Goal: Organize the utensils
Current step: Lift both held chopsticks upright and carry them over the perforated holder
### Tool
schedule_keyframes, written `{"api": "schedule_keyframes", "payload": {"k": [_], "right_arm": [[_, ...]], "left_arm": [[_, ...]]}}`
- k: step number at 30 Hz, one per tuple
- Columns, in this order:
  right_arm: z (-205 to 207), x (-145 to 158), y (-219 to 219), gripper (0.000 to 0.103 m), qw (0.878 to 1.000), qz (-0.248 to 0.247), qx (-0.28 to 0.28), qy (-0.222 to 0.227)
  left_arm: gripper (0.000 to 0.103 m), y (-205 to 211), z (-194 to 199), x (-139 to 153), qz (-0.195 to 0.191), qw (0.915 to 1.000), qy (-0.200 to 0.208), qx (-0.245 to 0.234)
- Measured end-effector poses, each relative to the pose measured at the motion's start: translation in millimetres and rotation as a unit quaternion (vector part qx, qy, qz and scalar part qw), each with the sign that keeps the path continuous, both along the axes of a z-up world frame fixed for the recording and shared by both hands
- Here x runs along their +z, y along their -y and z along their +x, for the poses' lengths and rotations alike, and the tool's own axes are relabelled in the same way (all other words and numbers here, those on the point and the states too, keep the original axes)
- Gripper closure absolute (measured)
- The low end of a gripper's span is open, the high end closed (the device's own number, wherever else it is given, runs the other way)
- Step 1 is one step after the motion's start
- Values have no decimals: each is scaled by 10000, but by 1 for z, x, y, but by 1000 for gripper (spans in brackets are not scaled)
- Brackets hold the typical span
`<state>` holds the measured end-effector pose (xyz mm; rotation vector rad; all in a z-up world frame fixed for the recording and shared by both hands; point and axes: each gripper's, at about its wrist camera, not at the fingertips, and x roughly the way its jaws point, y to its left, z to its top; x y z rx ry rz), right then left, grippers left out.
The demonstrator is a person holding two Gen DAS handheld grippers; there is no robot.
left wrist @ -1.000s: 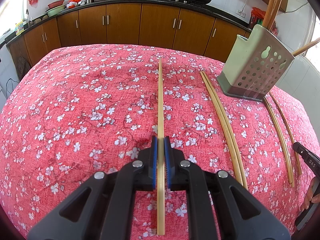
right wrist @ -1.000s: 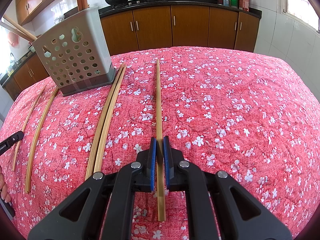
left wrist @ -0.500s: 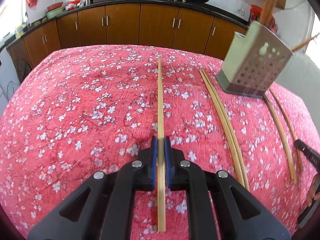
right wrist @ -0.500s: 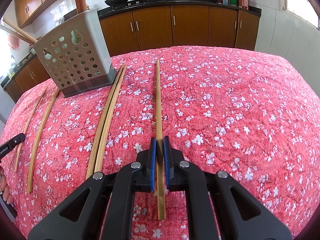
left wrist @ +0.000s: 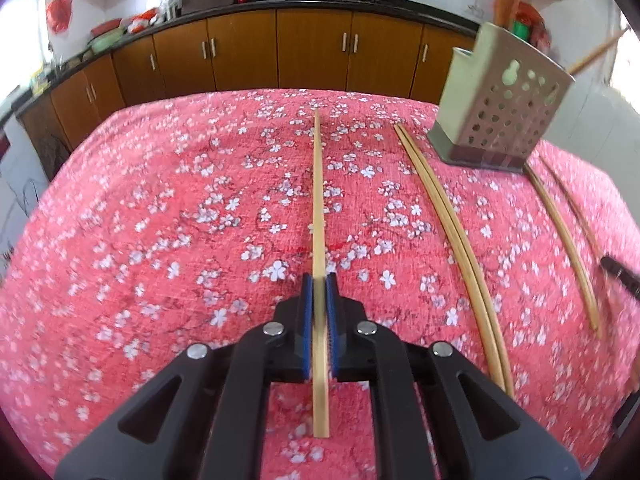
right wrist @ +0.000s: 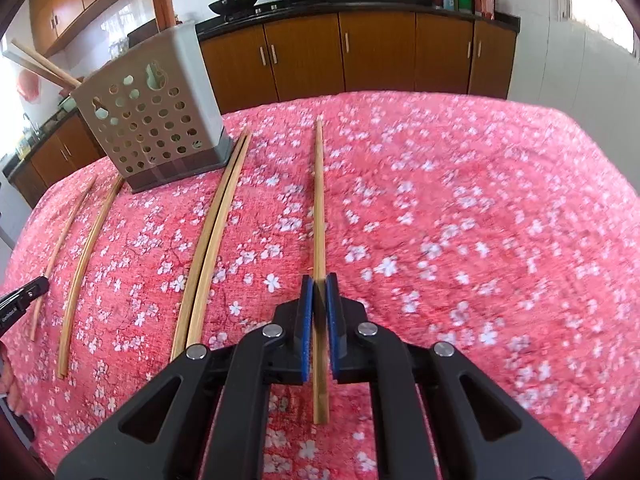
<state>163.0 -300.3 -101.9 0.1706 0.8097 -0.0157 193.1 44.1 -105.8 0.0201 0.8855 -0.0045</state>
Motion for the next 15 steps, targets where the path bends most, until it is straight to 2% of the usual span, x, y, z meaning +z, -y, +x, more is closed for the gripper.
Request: {"api": "schedule_keyframes", "payload": {"k": [2, 6, 10, 15], "right_arm": [[-7, 16, 3, 95, 9997, 3, -29, 256], [-20, 61, 2, 95, 9954, -58, -70, 952], [-23, 94, 9, 95, 9899, -52, -84, 1414], [-25, 115, 9, 95, 9848, -60, -73, 1734]], "left_arm": [[95, 2, -9, 14, 131, 9997, 198, -94], [95, 0, -20, 58, 63, 9975, 683, -161], [95, -4, -22, 106, -220, 9923, 1210, -137], [95, -14, -19, 145, -554, 9857, 1579, -173]]}}
